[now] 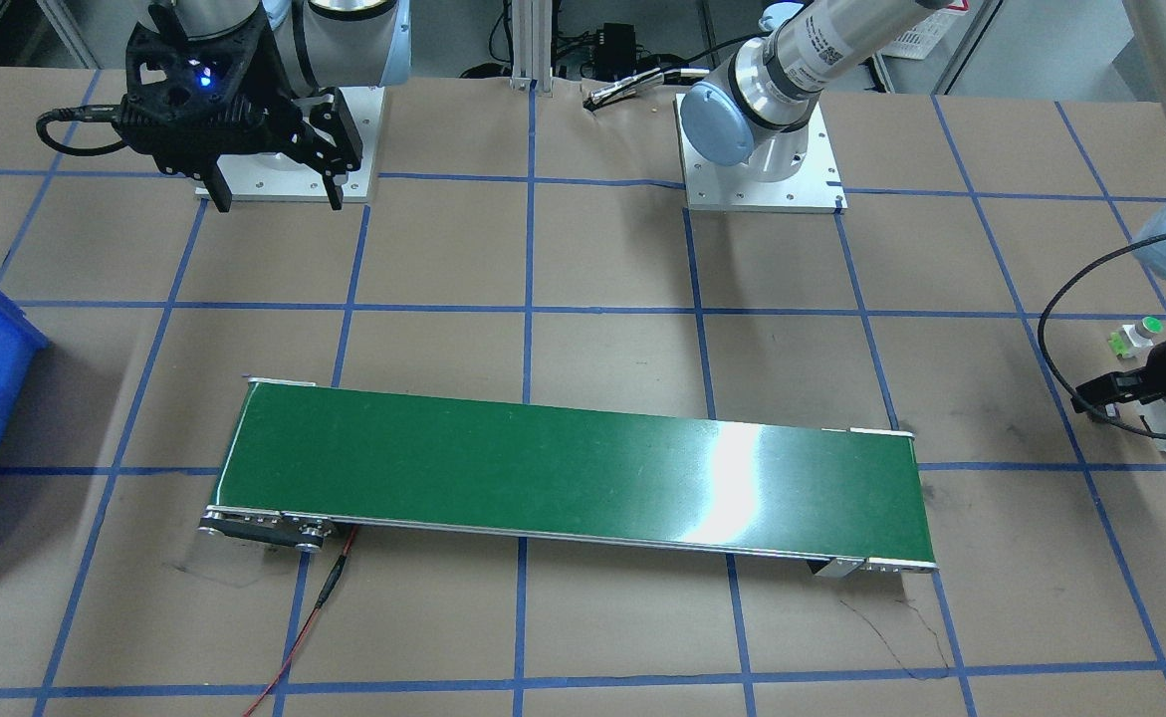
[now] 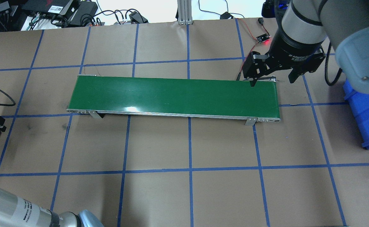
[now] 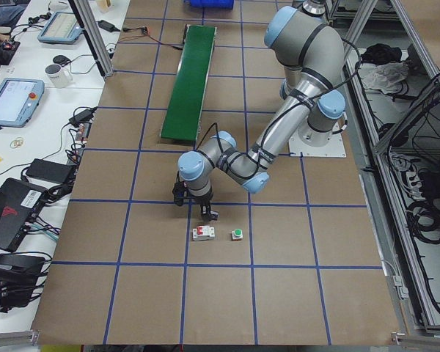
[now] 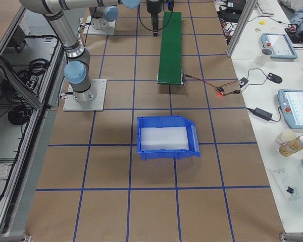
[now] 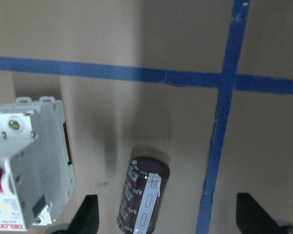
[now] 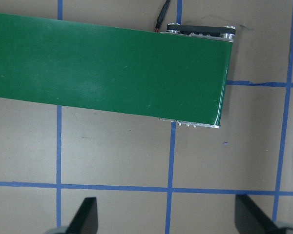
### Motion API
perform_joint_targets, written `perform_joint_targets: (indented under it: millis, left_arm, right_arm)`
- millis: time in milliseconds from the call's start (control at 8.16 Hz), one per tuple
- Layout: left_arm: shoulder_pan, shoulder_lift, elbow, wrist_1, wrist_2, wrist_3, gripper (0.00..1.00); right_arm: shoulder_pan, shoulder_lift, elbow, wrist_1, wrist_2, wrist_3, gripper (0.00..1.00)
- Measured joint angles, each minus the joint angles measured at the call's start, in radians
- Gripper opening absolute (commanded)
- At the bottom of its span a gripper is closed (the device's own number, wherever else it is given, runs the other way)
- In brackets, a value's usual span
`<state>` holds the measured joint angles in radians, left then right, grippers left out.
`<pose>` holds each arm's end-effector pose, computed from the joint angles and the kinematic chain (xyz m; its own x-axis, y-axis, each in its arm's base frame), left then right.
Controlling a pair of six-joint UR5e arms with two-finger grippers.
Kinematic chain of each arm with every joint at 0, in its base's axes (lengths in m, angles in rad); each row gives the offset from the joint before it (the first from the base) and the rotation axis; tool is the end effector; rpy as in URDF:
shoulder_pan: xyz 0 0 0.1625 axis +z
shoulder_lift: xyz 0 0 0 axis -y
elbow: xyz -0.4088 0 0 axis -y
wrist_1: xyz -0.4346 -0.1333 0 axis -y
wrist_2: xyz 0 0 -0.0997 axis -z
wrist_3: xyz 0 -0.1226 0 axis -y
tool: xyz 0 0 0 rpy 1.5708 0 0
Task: Move capacitor from left to right
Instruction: 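Grasp the brown capacitor with the left gripper and lift it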
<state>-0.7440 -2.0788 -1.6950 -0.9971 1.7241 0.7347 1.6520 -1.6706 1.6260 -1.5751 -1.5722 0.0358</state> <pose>0.3947 -0.5190 0.1361 -0.9939 -0.0819 -0.0739 -0.0920 0.9851 0.1456 0.1732 -0.4866 0.4711 -0.9990 -0.0454 -0.0003 -0.0453 0.9978 -0.0489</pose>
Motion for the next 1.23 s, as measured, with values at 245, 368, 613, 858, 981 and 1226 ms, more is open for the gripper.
perform_joint_targets:
  millis: [245, 368, 613, 858, 981, 1226]
  left_arm:
    - [0.0, -0.004, 0.0, 0.0, 0.005, 0.086, 1.0]
    - [0.0, -0.008, 0.0, 0.0, 0.005, 0.12, 1.0]
    - [0.0, -0.025, 0.0, 0.0, 0.005, 0.167, 0.92]
    - [0.0, -0.033, 0.0, -0.001, 0.007, 0.193, 0.12]
    - [0.0, -0.034, 0.0, -0.001, 0.009, 0.195, 0.0]
    - [0.0, -0.032, 0.001, -0.004, 0.011, 0.195, 0.0]
  right_arm:
    - [0.0, 0.0, 0.001, -0.002, -0.003, 0.0, 1.0]
    - [0.0, 0.0, 0.001, -0.002, 0.0, 0.0, 1.0]
    - [0.0, 0.0, 0.001, -0.003, 0.005, 0.0, 1.0]
    - [0.0, 0.0, -0.001, -0.005, 0.001, 0.0, 1.0]
    - [0.0, 0.0, -0.001, -0.005, -0.004, 0.0, 1.0]
    - [0.0, -0.001, -0.001, -0.005, -0.009, -0.001, 1.0]
